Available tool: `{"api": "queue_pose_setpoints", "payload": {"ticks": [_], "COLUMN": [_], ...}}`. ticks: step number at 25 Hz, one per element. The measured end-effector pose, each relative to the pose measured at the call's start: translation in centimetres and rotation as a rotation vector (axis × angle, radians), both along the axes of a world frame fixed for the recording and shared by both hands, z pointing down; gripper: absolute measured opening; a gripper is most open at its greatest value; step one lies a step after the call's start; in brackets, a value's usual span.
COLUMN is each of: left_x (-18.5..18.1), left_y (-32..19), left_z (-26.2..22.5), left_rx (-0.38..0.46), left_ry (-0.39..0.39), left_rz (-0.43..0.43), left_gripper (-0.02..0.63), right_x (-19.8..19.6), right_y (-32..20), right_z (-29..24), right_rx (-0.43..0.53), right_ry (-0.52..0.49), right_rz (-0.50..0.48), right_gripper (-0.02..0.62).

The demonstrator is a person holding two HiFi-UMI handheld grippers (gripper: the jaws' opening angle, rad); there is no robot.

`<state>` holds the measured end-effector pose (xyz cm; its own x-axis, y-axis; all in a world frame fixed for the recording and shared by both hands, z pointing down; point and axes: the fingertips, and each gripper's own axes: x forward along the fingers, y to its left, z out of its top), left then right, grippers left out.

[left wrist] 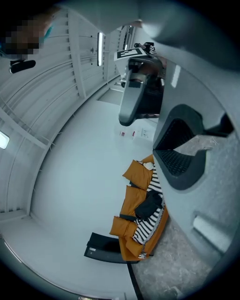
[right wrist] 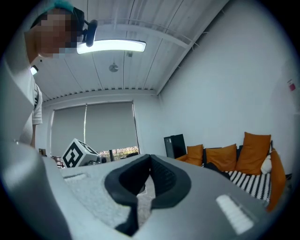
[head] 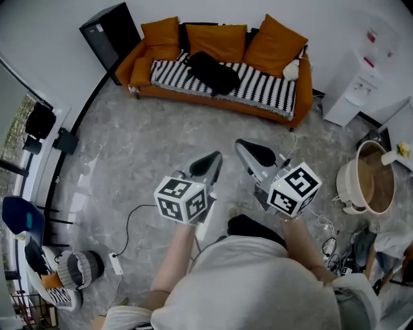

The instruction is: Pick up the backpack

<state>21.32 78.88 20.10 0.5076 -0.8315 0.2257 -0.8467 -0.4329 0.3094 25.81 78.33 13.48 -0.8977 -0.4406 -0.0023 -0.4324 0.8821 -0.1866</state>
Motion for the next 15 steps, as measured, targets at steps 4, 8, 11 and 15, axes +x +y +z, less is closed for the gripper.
{"api": "queue_pose_setpoints", "payload": {"ticks": [4,8,11,15], "left_x": [-0.8,-0.4,-0.9,-2.0], "left_y": [-6.2,-11.0,-13.0,-14.9], "left_z": [-0.6,-0.9,-0.8,-0.5], "left_rx": [0.015,0.021,0.012,0.015], "left_ry": [0.009,0.002,0.010,0.048], "left_rz": [-0.018,-0.017,-0.037,-0.052], "left_gripper": [0.007,0.008,0.008,0.007], "right_x": [-1.0,-1.8,-2.5,-3.7], "right_y": [-6.1,-10.9,-13.4,-14.9], "right_z": [-0.1,0.1,0.1,1.0], "right_rx": [0.002,-0.010,-0.013,-0.017], "right_ry": [0.006,0.007,0.008,0.025], "right_rz": [-0.024,-0.069,-0.096,-0.119], "right_gripper": [0.003,0.003,0.003,0.003]}}
